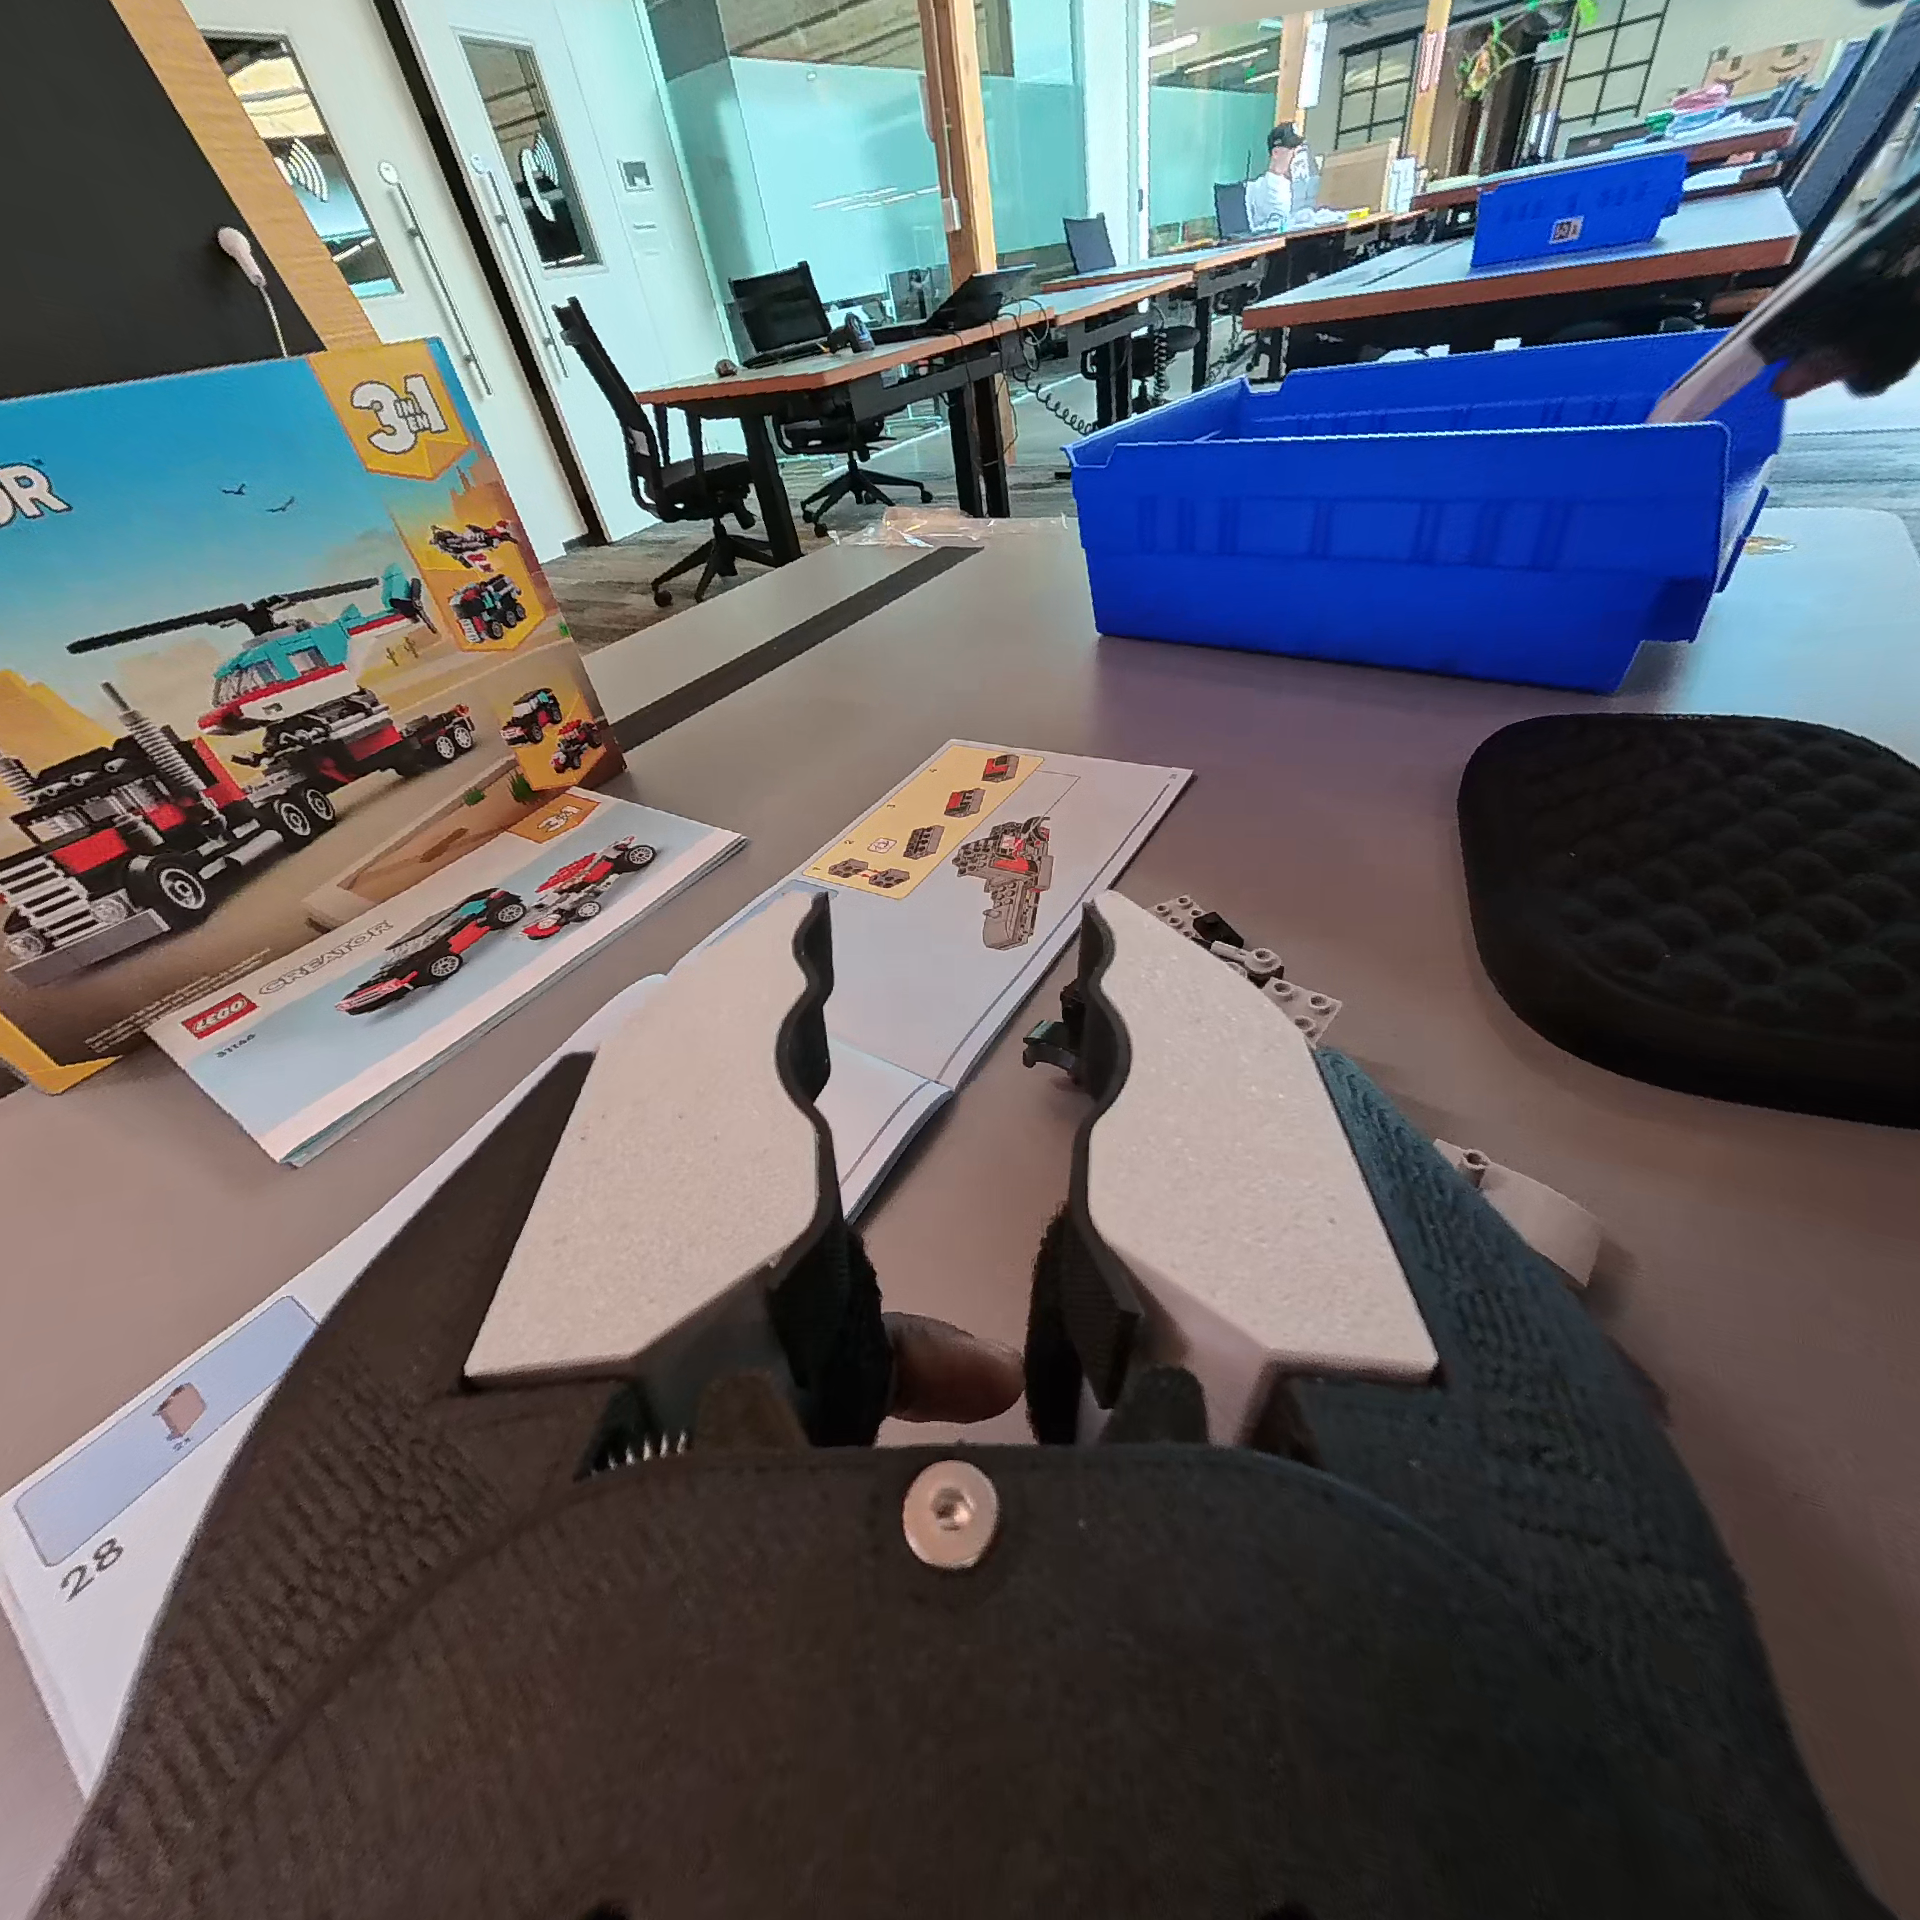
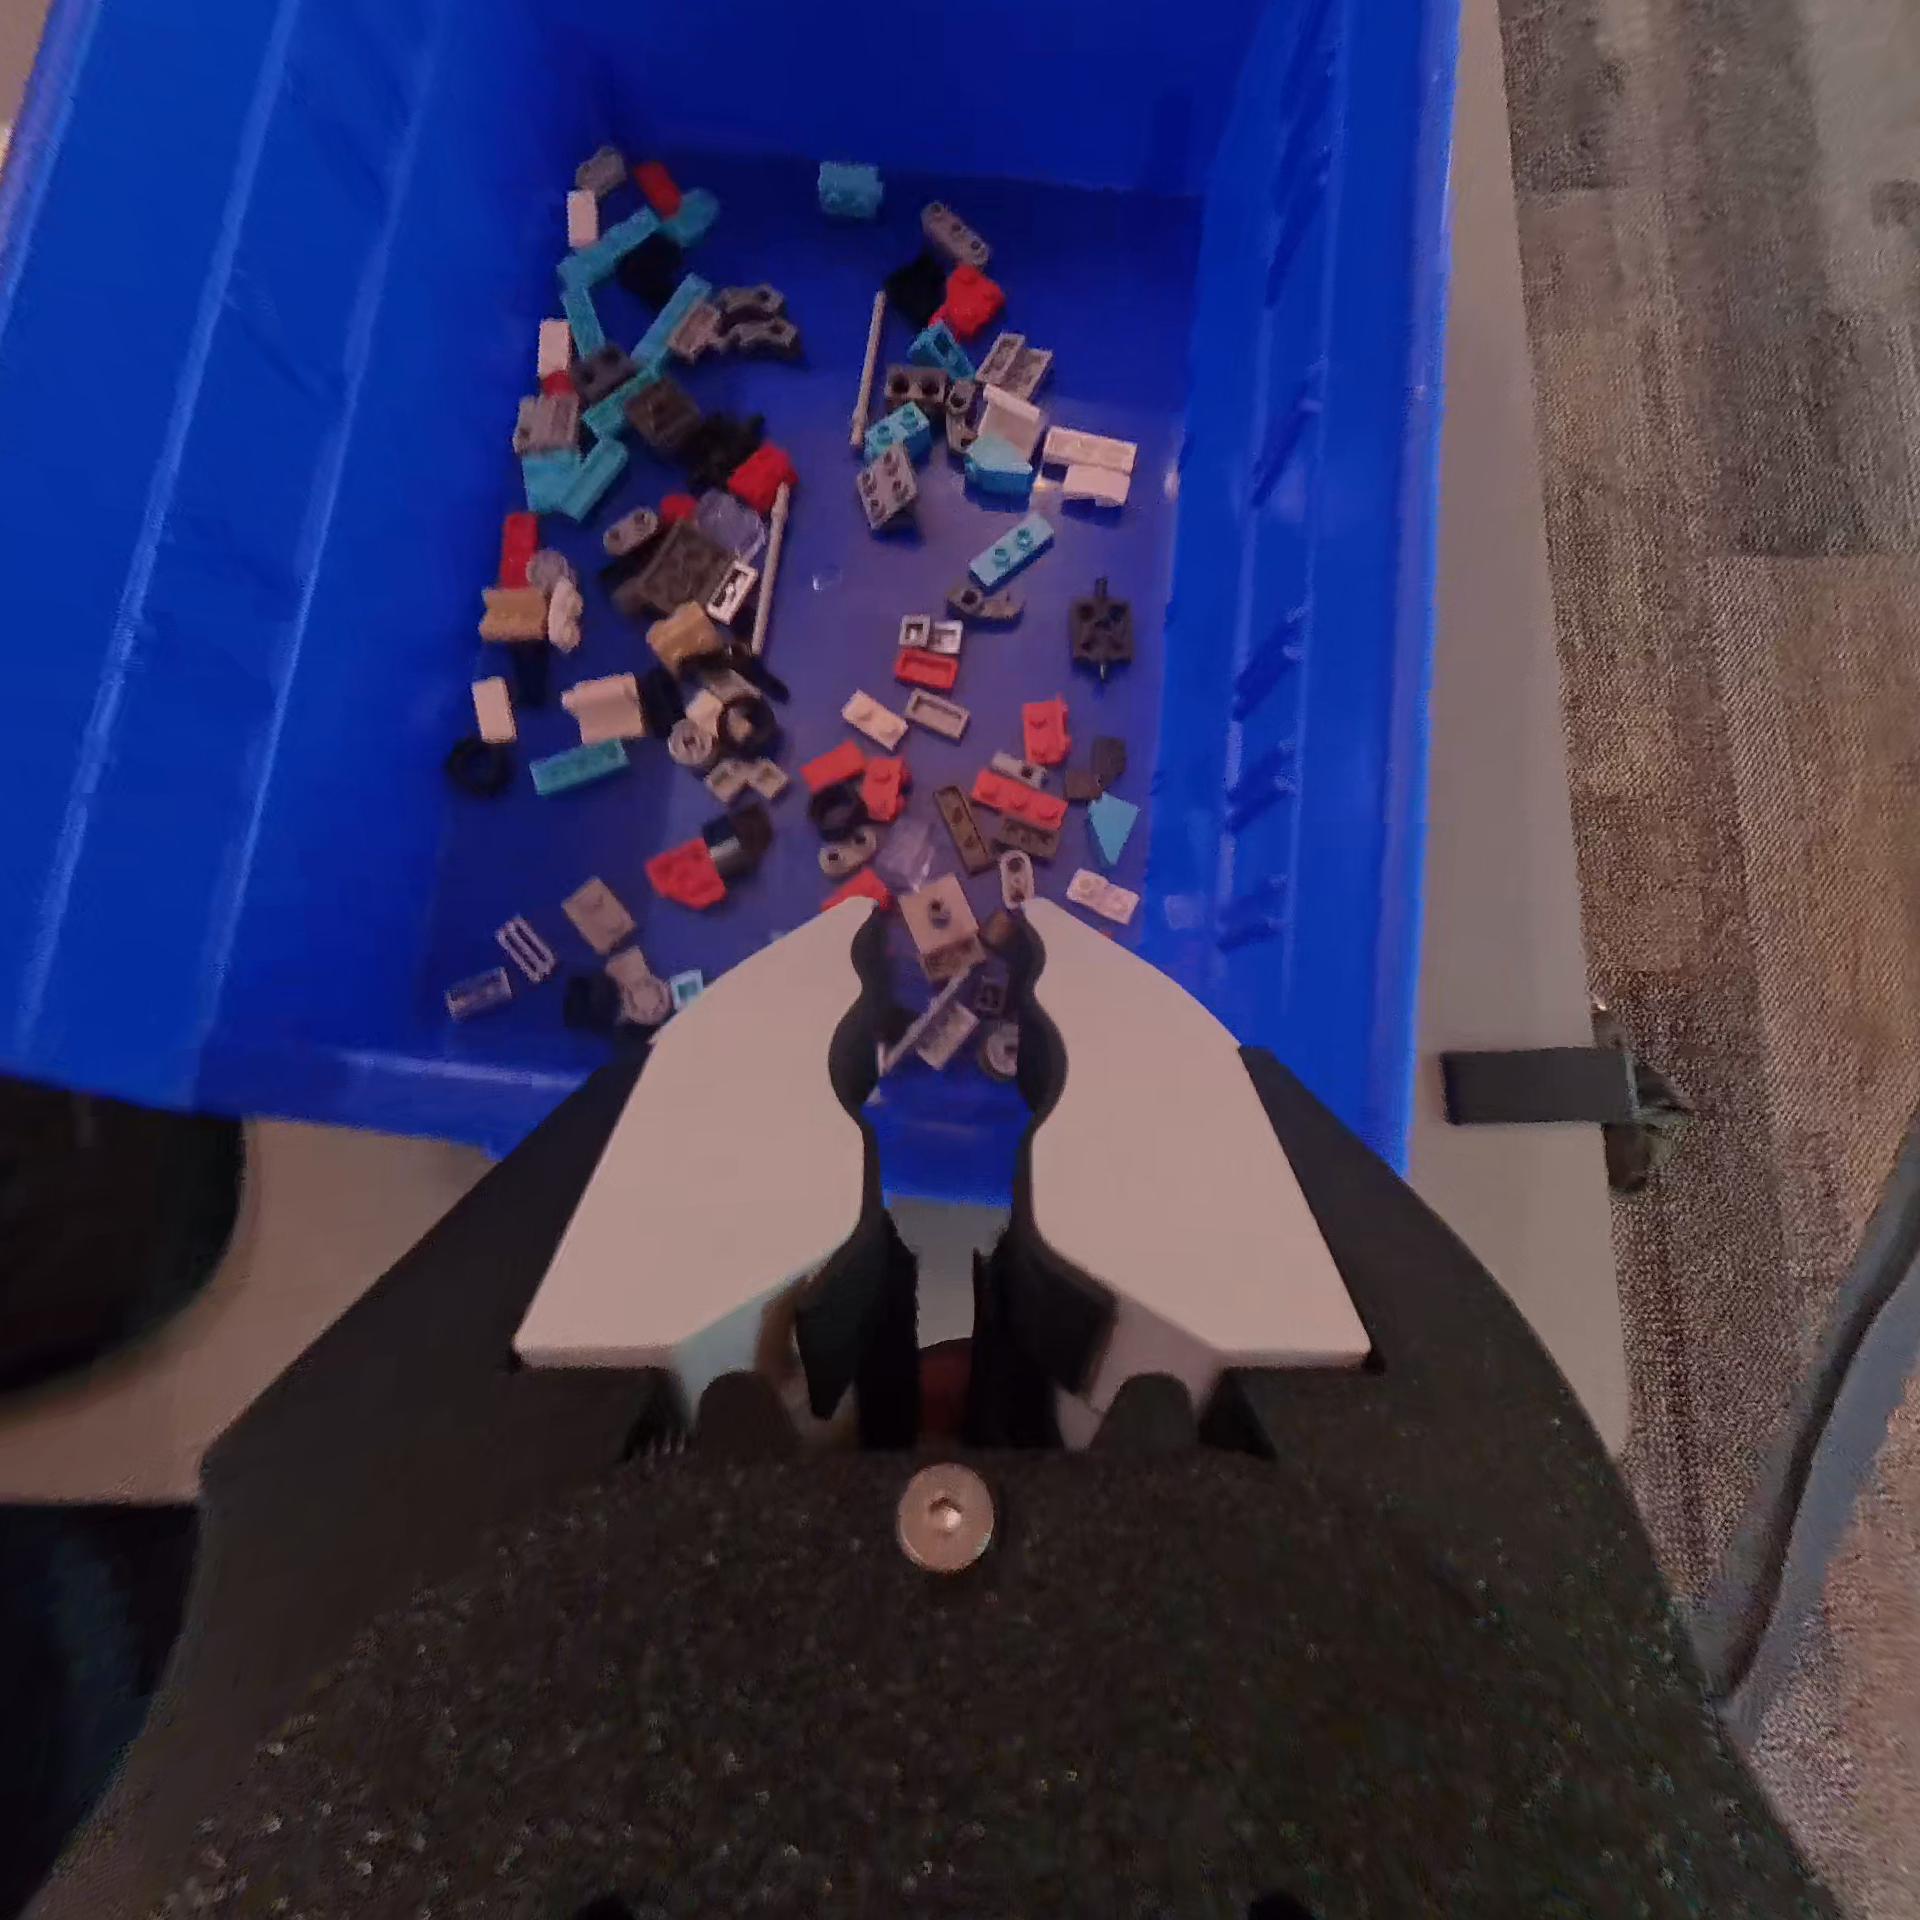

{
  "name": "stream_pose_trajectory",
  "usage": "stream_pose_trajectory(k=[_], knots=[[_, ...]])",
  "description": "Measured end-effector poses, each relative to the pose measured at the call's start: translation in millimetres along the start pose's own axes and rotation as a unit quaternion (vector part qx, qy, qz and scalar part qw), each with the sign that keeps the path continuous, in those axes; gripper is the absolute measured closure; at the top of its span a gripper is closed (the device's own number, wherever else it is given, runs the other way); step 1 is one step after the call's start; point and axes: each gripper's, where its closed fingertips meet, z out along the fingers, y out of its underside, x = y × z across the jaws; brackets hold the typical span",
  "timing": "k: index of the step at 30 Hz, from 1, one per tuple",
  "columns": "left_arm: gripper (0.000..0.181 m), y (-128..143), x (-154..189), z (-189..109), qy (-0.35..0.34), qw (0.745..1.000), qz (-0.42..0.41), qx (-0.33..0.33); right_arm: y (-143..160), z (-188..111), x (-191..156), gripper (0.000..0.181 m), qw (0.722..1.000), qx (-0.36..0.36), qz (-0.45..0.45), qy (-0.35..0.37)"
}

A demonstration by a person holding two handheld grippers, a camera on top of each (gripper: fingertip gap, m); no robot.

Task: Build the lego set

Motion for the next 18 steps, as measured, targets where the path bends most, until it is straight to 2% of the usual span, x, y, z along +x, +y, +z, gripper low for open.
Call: stream_pose_trajectory(k=[4, 8, 12, 18], knots=[[0.136, -2.4, 1.1, -2.0, 0.002, 1.000, 0.004, 0.010, 8.9, 24.4, 3.1, 0.158, 0.997, -0.067, 0.007, 0.041], [0.136, -8.1, -0.1, -7.0, 0.000, 0.999, 0.000, 0.036, 6.9, 37.9, 12.7, 0.154, 0.991, -0.121, 0.035, 0.040], [0.136, -14.9, -4.5, -13.9, -0.005, 0.997, -0.017, 0.069, -2.4, 46.2, 12.3, 0.157, 0.989, -0.141, 0.039, 0.038], [0.136, -23.5, -10.5, -23.8, -0.007, 0.993, -0.042, 0.112, 6.9, 55.0, 14.8, 0.157, 0.979, -0.191, 0.052, 0.055]])
